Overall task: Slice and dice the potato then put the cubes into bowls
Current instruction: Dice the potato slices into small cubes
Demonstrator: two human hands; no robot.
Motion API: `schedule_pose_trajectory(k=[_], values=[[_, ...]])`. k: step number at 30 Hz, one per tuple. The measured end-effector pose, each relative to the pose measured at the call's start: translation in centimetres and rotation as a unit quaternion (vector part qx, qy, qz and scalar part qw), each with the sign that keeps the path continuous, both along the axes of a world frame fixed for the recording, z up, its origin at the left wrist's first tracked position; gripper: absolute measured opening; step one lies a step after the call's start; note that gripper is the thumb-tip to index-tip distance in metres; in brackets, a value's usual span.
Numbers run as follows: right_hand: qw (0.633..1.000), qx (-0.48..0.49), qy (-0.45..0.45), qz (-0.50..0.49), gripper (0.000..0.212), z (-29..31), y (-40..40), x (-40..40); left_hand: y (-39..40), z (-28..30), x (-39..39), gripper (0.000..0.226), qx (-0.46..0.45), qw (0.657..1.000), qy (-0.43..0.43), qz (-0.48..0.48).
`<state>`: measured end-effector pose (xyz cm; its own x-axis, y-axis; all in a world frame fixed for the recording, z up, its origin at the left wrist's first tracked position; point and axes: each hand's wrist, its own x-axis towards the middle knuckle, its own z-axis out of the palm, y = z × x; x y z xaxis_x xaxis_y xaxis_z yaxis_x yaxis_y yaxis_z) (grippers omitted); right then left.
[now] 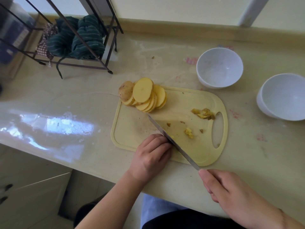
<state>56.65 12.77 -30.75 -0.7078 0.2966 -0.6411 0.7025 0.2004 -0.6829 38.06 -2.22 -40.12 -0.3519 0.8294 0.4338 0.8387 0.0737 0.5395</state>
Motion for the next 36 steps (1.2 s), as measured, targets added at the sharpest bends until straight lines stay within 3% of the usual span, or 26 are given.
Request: schedule_pose_trajectory(k=[14,24,29,36], values=[[0.984,-0.117,-0.052,-0.125,0.072,0.3,4.5,1.7,0.3,0.0,-0.2,0.008,-0.017,0.999,0.030,0.002],[0.973,-0.161,-0.046,-0.159,0.068,0.8,4.6,0.4,5.2,0.6,-1.0,0.010,-0.034,0.998,-0.006,-0.053],[0.968,-0.188,-0.040,-0.158,0.056,1.5,5.1,-0.3,8.7,0.5,-1.2,0.009,-0.015,0.999,-0.020,-0.038],[0.978,-0.159,-0.020,-0.136,0.052,2.6,4.9,-0.5,6.9,1.5,-1.1,0.016,-0.011,0.998,-0.044,-0.039]])
